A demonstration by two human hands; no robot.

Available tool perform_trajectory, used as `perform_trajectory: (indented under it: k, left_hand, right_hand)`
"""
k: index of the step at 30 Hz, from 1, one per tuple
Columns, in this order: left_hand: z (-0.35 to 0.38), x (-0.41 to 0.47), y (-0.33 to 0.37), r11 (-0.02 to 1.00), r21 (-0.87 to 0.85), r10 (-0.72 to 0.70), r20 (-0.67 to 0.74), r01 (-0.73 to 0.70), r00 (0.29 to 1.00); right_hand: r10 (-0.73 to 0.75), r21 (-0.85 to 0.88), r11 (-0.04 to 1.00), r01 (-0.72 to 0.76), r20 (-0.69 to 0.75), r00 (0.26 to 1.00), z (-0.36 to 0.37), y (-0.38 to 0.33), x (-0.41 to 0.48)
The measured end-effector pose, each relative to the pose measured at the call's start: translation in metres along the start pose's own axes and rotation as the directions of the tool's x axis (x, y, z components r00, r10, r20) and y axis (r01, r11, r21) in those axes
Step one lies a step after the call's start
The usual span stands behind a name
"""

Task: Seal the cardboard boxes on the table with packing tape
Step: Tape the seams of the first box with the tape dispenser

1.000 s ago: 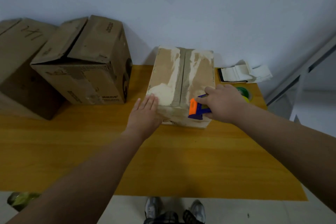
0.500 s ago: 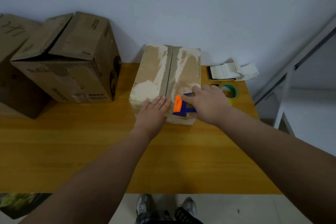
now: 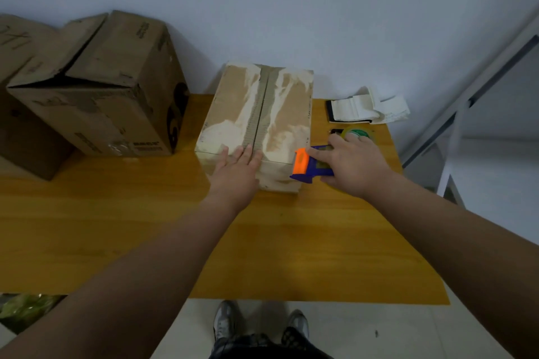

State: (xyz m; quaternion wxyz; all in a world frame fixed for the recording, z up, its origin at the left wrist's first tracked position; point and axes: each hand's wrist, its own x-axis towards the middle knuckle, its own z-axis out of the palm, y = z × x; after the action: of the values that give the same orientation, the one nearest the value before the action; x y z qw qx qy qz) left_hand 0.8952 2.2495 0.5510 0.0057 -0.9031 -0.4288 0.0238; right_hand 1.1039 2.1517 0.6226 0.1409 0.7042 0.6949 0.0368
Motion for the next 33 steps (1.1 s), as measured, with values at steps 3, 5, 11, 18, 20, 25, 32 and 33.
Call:
perform_trajectory:
  k: [3, 5, 11, 18, 20, 25, 32, 33]
  left_hand:
    - [0.000, 0.000, 0.032, 0.998, -0.021, 0.062, 0.005, -0.062, 0.998]
    - [0.002, 0.000, 0.046, 0.993, -0.086, 0.085, 0.037, -0.081, 0.996]
    - [0.001, -0.012, 0.008, 0.996, 0.002, 0.086, -0.024, -0.086, 0.996]
    - [0.005, -0.017, -0.012, 0.999, -0.002, 0.035, 0.051, -0.035, 0.998]
    - [0.007, -0.018, -0.011, 0.999, 0.016, 0.028, 0.042, -0.029, 0.999]
    - [0.001, -0.015, -0.011, 0.999, 0.011, 0.037, 0.068, -0.038, 0.997]
    - [-0.011, -0.012, 0.020, 0.993, 0.117, -0.042, 0.162, 0.023, 0.986]
    - [-0.013, -0.011, 0.022, 0.990, 0.138, -0.042, 0.163, 0.019, 0.986]
  right_hand:
    - [-0.010, 0.003, 1.000, 0.010, -0.003, 1.000, 0.001, -0.001, 0.001]
    - [-0.018, -0.003, 1.000, 0.018, -0.008, 1.000, 0.000, 0.001, 0.003]
    - [-0.019, 0.097, 0.995, 0.021, -0.027, 0.999, 0.000, -0.014, 0.002]
    - [-0.037, 0.099, 0.994, 0.048, -0.105, 0.994, -0.003, -0.042, 0.016]
    - [-0.056, 0.117, 0.991, 0.068, -0.103, 0.993, -0.003, -0.037, 0.013]
    - [-0.050, 0.079, 0.995, 0.056, -0.077, 0.996, 0.002, 0.017, -0.019]
    - [-0.044, 0.024, 0.999, 0.047, -0.109, 0.993, 0.008, 0.030, -0.037]
    - [-0.040, 0.032, 0.999, 0.044, -0.112, 0.993, 0.010, 0.030, -0.038]
